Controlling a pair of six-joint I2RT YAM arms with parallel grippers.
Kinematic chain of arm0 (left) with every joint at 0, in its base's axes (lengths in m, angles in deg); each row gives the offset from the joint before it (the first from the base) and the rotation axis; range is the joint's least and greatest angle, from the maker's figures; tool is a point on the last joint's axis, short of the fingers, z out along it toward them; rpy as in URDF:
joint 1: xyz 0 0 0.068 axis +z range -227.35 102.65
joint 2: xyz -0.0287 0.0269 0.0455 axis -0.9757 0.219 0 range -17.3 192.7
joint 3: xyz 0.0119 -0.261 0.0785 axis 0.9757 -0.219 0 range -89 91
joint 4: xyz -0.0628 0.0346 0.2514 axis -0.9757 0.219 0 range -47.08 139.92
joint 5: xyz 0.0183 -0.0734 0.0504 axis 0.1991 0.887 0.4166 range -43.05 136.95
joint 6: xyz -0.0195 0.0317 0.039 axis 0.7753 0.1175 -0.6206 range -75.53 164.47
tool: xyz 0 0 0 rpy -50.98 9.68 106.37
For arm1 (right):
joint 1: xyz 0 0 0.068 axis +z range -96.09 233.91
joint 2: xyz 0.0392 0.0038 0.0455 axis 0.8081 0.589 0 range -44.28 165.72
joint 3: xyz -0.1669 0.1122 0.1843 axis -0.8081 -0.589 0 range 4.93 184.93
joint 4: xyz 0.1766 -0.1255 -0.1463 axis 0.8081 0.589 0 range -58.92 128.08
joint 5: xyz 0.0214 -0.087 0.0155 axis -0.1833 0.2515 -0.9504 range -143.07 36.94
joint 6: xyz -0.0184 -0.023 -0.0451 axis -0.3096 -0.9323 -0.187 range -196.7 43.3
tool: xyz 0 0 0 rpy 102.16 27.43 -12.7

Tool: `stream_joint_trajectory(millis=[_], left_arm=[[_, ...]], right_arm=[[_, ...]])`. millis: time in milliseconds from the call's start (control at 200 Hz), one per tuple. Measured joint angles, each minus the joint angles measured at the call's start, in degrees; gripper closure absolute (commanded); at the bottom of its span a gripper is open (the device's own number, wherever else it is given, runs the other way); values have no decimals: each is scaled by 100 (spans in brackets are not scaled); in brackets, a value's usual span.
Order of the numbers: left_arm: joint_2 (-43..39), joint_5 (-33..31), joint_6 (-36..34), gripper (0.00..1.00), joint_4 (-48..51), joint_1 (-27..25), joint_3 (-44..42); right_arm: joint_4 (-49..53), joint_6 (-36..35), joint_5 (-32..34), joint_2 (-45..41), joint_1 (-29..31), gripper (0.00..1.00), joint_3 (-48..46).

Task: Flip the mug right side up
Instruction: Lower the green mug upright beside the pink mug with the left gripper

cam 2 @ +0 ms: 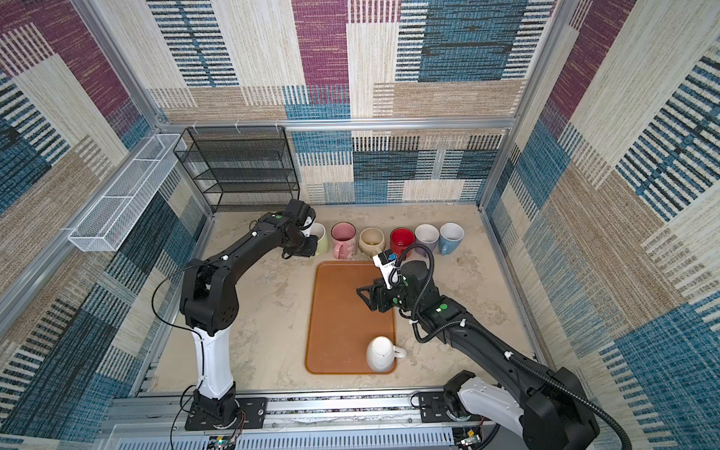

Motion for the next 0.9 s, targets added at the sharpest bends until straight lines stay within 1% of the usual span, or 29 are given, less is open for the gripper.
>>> stream_joint_trajectory(millis=[446, 902], left_arm=[[343, 63, -168, 100, 175, -15, 229], [369, 111, -188, 76, 190, -76, 271]], right_arm=[[0, 0, 33, 63, 0, 27, 0], [0, 0, 35, 55, 0, 26, 0]])
